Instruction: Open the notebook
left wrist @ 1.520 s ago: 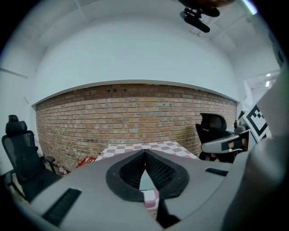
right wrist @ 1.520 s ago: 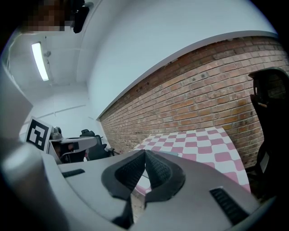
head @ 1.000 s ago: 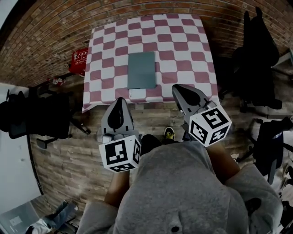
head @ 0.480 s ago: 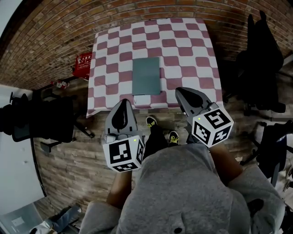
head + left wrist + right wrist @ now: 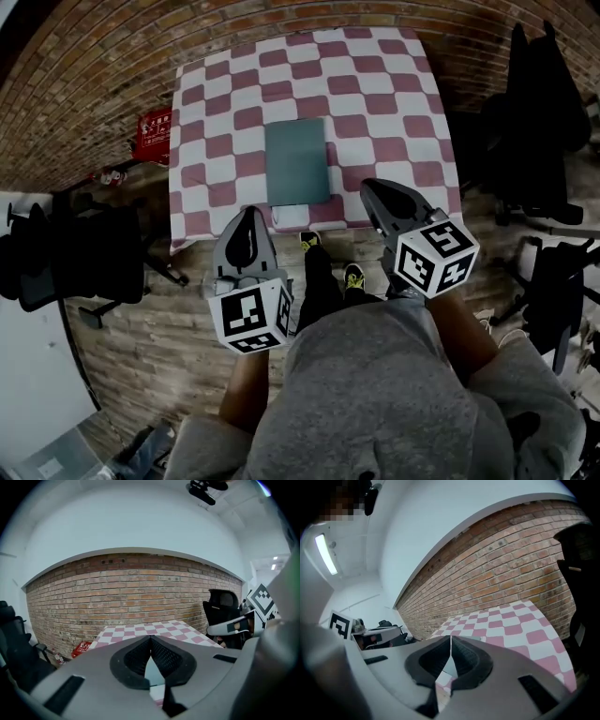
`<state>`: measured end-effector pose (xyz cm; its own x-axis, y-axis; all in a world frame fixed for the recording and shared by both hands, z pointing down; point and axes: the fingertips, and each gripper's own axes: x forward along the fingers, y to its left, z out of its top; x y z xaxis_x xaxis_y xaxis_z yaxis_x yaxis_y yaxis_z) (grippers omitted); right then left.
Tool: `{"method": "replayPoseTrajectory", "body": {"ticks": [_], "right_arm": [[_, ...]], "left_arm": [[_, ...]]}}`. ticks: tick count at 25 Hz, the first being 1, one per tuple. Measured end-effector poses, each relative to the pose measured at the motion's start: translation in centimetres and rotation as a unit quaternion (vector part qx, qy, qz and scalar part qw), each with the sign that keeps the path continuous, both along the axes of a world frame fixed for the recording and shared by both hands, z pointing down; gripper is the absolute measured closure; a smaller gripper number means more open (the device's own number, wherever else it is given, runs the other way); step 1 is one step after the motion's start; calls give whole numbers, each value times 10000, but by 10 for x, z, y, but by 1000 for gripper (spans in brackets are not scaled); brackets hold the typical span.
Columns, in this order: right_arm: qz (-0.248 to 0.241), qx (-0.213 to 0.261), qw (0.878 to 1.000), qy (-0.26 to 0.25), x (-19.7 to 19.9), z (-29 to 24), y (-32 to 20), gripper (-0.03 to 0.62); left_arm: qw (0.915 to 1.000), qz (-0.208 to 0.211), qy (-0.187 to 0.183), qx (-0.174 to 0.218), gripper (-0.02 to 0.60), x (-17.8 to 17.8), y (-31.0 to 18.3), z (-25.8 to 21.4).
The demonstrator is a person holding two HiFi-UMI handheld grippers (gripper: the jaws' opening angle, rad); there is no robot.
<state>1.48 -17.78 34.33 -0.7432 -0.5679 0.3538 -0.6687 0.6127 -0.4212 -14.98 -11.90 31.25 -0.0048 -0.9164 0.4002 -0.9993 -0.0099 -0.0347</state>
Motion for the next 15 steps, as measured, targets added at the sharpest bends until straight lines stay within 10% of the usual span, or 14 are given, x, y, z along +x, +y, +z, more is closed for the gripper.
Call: {"method": "replayPoseTrajectory", "body": {"ticks": [15], "right_arm": [[70, -806, 9967, 7, -30, 57, -18, 558]], "left_arm": [[9978, -31, 275, -604, 572, -36, -37, 61]]}}
